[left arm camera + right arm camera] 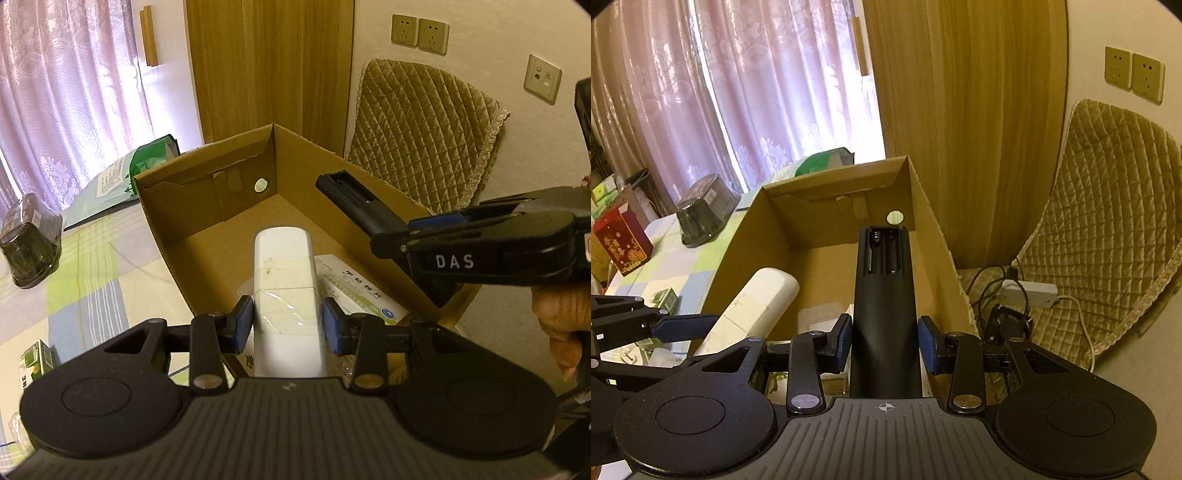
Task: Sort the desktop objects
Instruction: 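Open the left tool to drop the white stick while the right tool releases the black remote into the box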
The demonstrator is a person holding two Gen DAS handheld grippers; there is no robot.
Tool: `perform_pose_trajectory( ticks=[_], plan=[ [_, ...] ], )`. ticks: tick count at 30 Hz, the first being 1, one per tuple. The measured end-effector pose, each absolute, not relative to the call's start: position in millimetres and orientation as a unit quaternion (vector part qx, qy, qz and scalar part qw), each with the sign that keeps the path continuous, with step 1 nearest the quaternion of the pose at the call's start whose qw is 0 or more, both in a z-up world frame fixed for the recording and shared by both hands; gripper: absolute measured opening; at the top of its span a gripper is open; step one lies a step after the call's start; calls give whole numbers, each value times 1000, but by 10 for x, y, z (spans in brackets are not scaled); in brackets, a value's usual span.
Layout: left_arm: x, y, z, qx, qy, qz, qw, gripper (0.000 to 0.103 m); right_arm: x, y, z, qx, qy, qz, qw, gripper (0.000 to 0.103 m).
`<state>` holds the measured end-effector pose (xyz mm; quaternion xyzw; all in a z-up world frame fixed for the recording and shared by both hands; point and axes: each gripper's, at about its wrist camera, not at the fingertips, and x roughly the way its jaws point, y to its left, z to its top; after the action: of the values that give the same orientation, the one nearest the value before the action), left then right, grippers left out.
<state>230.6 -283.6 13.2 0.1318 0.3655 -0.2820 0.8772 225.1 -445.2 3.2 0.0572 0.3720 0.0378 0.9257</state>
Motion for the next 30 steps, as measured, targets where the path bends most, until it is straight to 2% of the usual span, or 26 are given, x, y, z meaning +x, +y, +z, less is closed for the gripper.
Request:
perform_pose_trajectory(
  ticks=[30],
  plan=[
    [2403, -2884, 50, 129, 366, -285, 876, 35, 2361, -4460, -99, 48, 385, 34, 921, 37]
  ],
)
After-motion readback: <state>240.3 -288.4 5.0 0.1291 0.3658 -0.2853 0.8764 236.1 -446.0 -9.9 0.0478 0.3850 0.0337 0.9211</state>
